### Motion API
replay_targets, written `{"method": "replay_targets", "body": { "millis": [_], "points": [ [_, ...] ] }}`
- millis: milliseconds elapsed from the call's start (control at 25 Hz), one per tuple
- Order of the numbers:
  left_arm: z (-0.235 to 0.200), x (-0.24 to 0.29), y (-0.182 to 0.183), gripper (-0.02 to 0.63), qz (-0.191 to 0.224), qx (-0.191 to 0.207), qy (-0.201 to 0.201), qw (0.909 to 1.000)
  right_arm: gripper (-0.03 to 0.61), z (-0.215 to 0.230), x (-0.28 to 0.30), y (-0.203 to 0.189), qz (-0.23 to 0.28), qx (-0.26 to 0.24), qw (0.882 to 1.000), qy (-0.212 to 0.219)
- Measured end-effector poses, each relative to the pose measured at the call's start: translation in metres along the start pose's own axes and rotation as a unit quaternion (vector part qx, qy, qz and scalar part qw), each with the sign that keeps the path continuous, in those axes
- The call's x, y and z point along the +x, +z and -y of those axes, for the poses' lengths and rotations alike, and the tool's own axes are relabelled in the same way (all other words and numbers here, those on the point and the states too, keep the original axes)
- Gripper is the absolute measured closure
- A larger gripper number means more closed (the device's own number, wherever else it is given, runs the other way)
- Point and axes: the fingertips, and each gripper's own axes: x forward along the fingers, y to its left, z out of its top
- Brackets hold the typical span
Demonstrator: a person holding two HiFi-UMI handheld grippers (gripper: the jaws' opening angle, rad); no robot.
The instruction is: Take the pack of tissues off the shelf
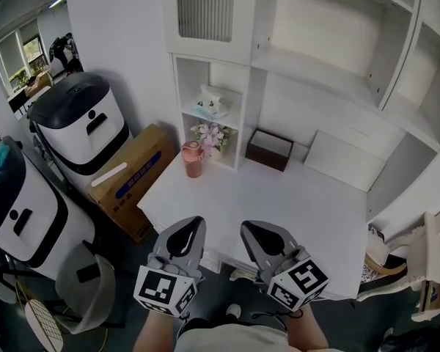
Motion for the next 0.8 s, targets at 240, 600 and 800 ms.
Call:
{"method": "replay_targets", "body": {
  "millis": [240,600,800],
  "points": [
    [0.011,0.02,-0.002,0.612,-0.006,0.023,-0.006,0.9997,0.577,0.024,-0.001,0.0,0.009,0.016,1.0,-0.001],
    [-0.006,0.049,-0.005,0.612,-0.009,0.016,-0.024,0.9995,0.577,0.046,0.02,-0.001,0.007,0.022,0.999,-0.026],
    [-0.027,0.061,-0.004,0.612,-0.012,0.012,-0.038,0.9991,0.577,0.052,0.043,-0.001,0.005,0.026,0.999,-0.04]
  ]
}}
